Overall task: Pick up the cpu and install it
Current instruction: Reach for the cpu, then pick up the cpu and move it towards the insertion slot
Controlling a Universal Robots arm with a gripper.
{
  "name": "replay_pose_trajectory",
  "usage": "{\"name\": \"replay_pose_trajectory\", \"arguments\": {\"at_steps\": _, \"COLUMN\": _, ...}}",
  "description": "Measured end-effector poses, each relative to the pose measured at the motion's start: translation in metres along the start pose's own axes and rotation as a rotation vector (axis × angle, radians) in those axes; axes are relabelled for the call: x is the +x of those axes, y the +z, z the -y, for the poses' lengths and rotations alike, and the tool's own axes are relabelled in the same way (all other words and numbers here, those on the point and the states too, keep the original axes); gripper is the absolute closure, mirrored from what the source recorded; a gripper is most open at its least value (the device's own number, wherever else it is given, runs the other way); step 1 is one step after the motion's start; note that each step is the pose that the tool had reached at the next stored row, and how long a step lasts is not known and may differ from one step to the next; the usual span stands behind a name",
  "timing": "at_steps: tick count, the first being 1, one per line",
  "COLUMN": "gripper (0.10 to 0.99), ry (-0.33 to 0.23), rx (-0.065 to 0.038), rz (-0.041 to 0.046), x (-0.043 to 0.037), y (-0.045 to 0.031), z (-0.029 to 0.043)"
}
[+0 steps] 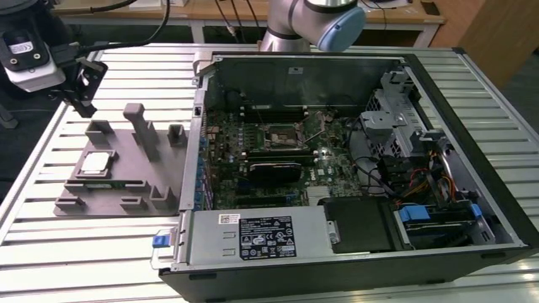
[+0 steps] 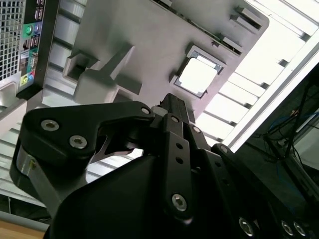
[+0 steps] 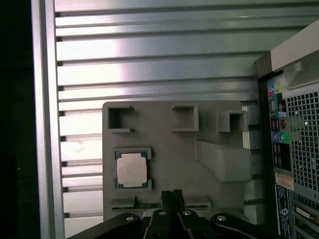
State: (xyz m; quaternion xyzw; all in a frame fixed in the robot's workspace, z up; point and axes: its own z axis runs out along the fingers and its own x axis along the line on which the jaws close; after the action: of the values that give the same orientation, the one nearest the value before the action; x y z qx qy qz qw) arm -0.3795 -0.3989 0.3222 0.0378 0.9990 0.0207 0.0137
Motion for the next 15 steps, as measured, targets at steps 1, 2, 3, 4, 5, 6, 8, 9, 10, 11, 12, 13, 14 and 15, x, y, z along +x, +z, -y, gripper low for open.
{"name": "replay_pose_trajectory", "arguments": {"at_steps": 1, "gripper": 0.98, "ry": 0.0, "rx": 0.0, "rz": -0.0001, "x": 0.0008, "y": 0.0017, "z": 0.0001}}
{"name": "replay_pose_trajectory", "arguments": {"at_steps": 2, "gripper": 0.98, "ry": 0.0, "rx": 0.0, "rz": -0.0003, "x": 0.0014, "y": 0.0035, "z": 0.0003}}
{"name": "replay_pose_trajectory", "arguments": {"at_steps": 3, "gripper": 0.98, "ry": 0.0, "rx": 0.0, "rz": -0.0005, "x": 0.0022, "y": 0.0055, "z": 0.0004}}
{"name": "replay_pose_trajectory", "arguments": {"at_steps": 4, "gripper": 0.98, "ry": 0.0, "rx": 0.0, "rz": -0.0008, "x": 0.0027, "y": 0.0072, "z": 0.0005}}
{"name": "replay_pose_trajectory", "arguments": {"at_steps": 5, "gripper": 0.98, "ry": 0.0, "rx": 0.0, "rz": -0.0009, "x": 0.0032, "y": 0.0087, "z": 0.0006}}
{"name": "replay_pose_trajectory", "arguments": {"at_steps": 6, "gripper": 0.98, "ry": 0.0, "rx": 0.0, "rz": -0.001, "x": 0.0035, "y": 0.0093, "z": 0.0007}}
{"name": "replay_pose_trajectory", "arguments": {"at_steps": 8, "gripper": 0.98, "ry": 0.0, "rx": 0.0, "rz": -0.0013, "x": 0.0035, "y": 0.0093, "z": 0.0007}}
{"name": "replay_pose_trajectory", "arguments": {"at_steps": 9, "gripper": 0.98, "ry": 0.0, "rx": 0.0, "rz": -0.001, "x": 0.0036, "y": 0.0097, "z": 0.0007}}
{"name": "replay_pose_trajectory", "arguments": {"at_steps": 10, "gripper": 0.98, "ry": 0.0, "rx": 0.0, "rz": -0.001, "x": 0.0036, "y": 0.01, "z": 0.0007}}
{"name": "replay_pose_trajectory", "arguments": {"at_steps": 11, "gripper": 0.98, "ry": 0.0, "rx": 0.0, "rz": -0.001, "x": 0.0035, "y": 0.01, "z": 0.0007}}
{"name": "replay_pose_trajectory", "arguments": {"at_steps": 12, "gripper": 0.98, "ry": 0.0, "rx": 0.0, "rz": -0.001, "x": 0.0035, "y": 0.01, "z": 0.0007}}
{"name": "replay_pose_trajectory", "arguments": {"at_steps": 13, "gripper": 0.98, "ry": 0.0, "rx": 0.0, "rz": -0.001, "x": 0.0036, "y": 0.01, "z": 0.0007}}
{"name": "replay_pose_trajectory", "arguments": {"at_steps": 14, "gripper": 0.98, "ry": 0.0, "rx": 0.0, "rz": -0.001, "x": 0.0036, "y": 0.0101, "z": 0.0007}}
{"name": "replay_pose_trajectory", "arguments": {"at_steps": 15, "gripper": 0.98, "ry": 0.0, "rx": 0.0, "rz": -0.0011, "x": 0.0036, "y": 0.01, "z": 0.0007}}
